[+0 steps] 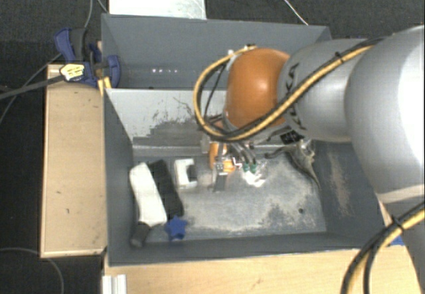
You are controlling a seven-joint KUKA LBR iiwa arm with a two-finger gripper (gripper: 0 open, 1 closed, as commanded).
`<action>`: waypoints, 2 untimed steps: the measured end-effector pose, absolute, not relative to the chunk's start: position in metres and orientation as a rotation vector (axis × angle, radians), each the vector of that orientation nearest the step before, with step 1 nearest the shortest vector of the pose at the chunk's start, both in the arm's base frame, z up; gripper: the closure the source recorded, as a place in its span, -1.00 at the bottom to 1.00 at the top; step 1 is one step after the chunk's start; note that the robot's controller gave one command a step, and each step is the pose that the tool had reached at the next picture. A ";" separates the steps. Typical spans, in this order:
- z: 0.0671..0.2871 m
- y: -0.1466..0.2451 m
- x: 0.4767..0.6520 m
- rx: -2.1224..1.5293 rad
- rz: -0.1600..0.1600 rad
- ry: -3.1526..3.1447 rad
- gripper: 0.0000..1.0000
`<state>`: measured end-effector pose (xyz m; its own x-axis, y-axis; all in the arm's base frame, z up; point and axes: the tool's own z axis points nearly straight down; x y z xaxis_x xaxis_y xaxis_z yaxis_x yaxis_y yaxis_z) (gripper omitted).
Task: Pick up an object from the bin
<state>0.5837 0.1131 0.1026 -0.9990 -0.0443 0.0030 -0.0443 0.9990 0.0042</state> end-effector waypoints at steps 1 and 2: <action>0.091 0.119 0.582 0.075 -0.007 -3.133 -1.00; 0.083 0.105 0.577 -0.061 -0.007 -3.139 -1.00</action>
Offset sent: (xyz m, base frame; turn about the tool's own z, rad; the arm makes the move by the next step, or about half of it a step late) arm -0.0070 -0.0083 -0.0197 0.0828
